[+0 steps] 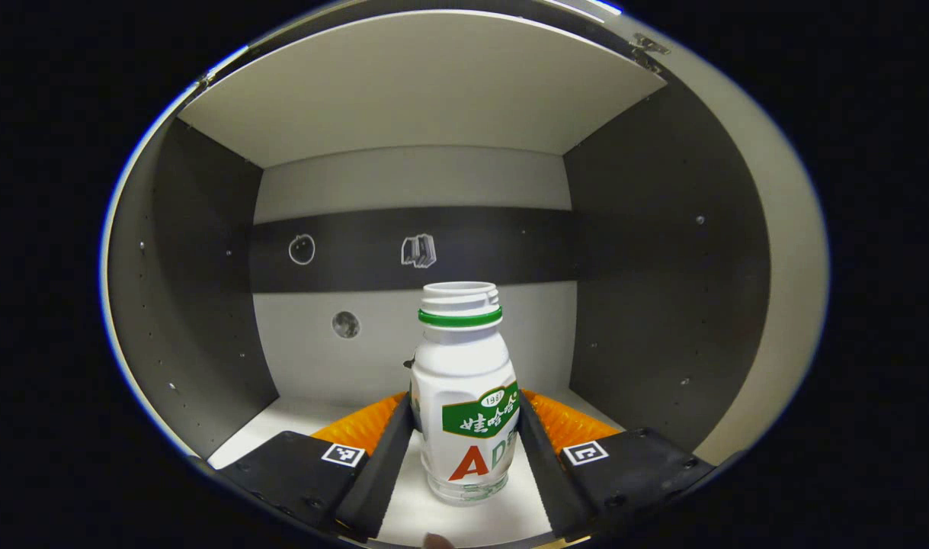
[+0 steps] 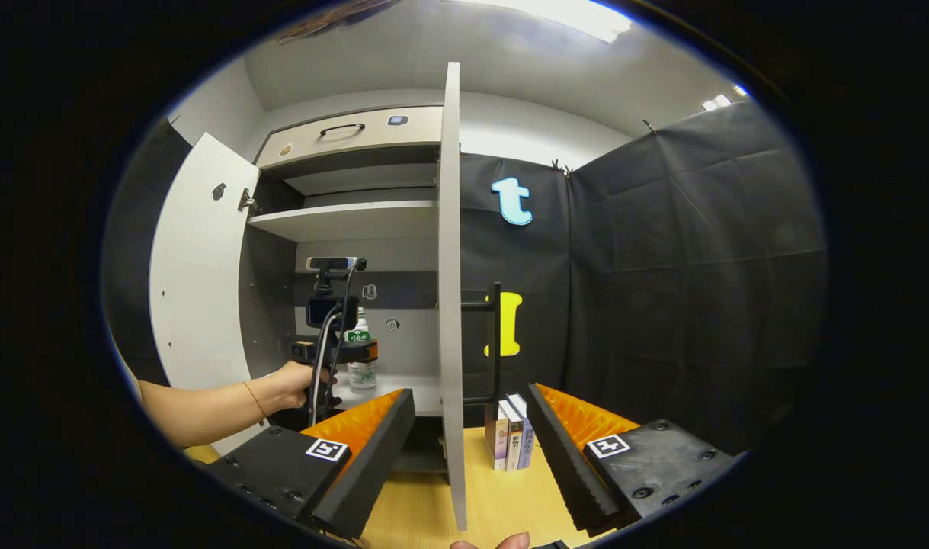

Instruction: Grasp the bottle in the cabinet with the left hand and place it on the coaster, then close the right door with the right hand and the left door with the left hand.

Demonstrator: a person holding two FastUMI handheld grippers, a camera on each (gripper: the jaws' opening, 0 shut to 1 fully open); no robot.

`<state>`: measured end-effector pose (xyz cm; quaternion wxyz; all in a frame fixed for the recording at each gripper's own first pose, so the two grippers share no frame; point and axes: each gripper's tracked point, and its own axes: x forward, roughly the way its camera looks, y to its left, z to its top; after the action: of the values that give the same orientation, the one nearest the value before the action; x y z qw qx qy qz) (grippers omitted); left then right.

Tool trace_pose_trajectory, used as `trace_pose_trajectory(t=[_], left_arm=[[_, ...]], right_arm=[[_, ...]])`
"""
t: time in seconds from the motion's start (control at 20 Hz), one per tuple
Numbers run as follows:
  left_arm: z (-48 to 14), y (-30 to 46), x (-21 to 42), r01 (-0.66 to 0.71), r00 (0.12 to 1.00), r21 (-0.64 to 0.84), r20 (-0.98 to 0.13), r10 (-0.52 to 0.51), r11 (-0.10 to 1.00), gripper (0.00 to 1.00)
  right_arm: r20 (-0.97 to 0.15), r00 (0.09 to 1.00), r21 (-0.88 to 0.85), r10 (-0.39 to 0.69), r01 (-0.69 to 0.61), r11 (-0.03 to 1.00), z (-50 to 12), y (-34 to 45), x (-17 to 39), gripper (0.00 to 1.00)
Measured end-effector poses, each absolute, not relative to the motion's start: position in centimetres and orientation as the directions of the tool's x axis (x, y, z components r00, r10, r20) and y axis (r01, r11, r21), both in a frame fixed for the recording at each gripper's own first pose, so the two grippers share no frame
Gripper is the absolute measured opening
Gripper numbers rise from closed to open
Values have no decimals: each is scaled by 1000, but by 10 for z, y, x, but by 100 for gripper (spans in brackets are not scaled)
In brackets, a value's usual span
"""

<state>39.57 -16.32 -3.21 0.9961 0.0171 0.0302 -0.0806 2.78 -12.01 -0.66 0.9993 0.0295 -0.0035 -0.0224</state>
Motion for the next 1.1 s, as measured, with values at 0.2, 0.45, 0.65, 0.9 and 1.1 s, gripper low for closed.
trace_pose_trajectory(t=[0.2,0.45,0.65,0.9,1.1], left_arm=[[-12,-158,344,184,982,-7,-54,-184,983,79],[-4,-141,277,195,980,-28,-28,-196,980,80],[-12,-126,224,192,981,-30,-20,-192,981,80],[-41,-107,170,176,984,-31,-29,-177,984,79],[-76,-99,134,164,985,-41,-46,-166,986,80]], right_arm=[[6,999,73,-40,40,997,-5,-112,24,98],[7,1000,70,-29,28,997,-6,-102,19,98],[11,1000,68,-19,18,998,-6,-94,19,98],[16,1000,65,-3,1,998,-5,-83,19,98],[29,999,39,16,-17,999,-4,-73,20,98]])
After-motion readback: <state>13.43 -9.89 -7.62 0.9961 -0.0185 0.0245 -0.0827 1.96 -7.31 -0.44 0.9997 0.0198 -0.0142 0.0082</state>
